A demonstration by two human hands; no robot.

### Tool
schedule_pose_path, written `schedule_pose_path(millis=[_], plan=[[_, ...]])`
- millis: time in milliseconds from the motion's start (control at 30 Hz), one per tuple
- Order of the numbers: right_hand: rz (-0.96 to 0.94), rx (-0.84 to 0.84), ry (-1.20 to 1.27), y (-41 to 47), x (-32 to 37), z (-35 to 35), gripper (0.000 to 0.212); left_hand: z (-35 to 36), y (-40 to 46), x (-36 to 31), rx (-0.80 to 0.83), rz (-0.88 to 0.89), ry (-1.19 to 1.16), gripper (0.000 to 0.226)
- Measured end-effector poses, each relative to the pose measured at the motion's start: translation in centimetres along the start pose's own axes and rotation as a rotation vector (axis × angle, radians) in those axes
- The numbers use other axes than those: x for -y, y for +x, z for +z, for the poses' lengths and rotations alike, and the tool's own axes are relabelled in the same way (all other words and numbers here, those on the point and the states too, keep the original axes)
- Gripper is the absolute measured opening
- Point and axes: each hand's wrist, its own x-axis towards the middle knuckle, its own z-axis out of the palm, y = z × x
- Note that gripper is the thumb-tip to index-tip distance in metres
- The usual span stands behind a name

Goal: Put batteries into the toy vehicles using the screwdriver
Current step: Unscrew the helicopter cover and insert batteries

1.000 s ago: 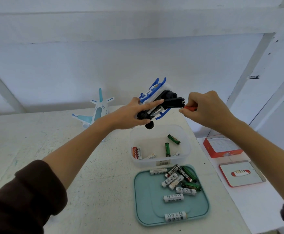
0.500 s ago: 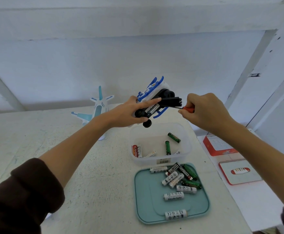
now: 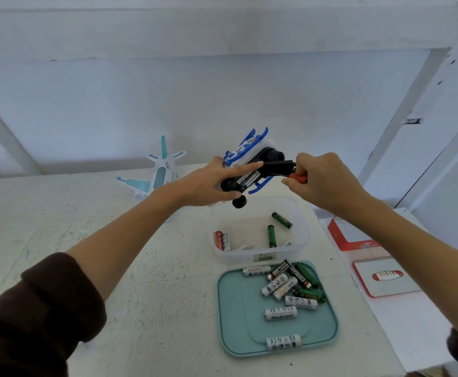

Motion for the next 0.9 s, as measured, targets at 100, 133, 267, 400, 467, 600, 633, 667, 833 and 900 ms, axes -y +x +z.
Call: schedule_pose_path(millis=[100, 133, 267, 400, 467, 600, 633, 667, 833, 900], plan=[[-0.033, -0.012, 0.046, -0.1, -0.5, -0.4, 0.036, 0.0, -0.2, 0.0, 0.012, -0.001, 0.023, 0.071], [-0.042, -0.005, 0.059, -0.2, -0.6, -0.4, 0.036, 0.0, -0.2, -0.1, 0.010, 0.006, 0.037, 0.071], [-0.064, 0.026, 0.064, -0.8, -0.2, -0.1, 0.035, 0.1, 0.2, -0.4, 0.010, 0.036, 0.061, 0.073], [-0.025, 0.053, 0.026, -1.1, -0.3, -0.2, 0.035, 0.0, 0.4, -0.1, 0.016, 0.045, 0.087, 0.071], [-0.009, 0.047, 0.008, -1.4, -0.4, -0.3, 0.035, -0.1, 0.4, 0.0, 0.017, 0.042, 0.071, 0.071], [-0.056, -0.034, -0.037, -1.5, 0.5, -0.2, 0.043, 0.0, 0.4, 0.0, 0.000, 0.044, 0.029, 0.072], [-0.075, -0.036, -0.056, -1.4, 0.8, -0.2, 0.046, 0.0, 0.5, -0.1, -0.008, 0.043, 0.025, 0.073], [-0.092, -0.029, -0.079, -1.4, 1.1, -0.1, 0.048, -0.1, 0.5, 0.0, -0.015, 0.043, 0.027, 0.073], [-0.125, -0.064, -0.171, -1.5, 1.6, 0.2, 0.041, -0.4, 0.8, 0.0, -0.061, 0.041, 0.076, 0.072], [-0.122, -0.095, -0.203, -1.6, 1.8, 0.2, 0.033, -0.2, 1.2, -0.1, -0.075, 0.023, 0.102, 0.072]])
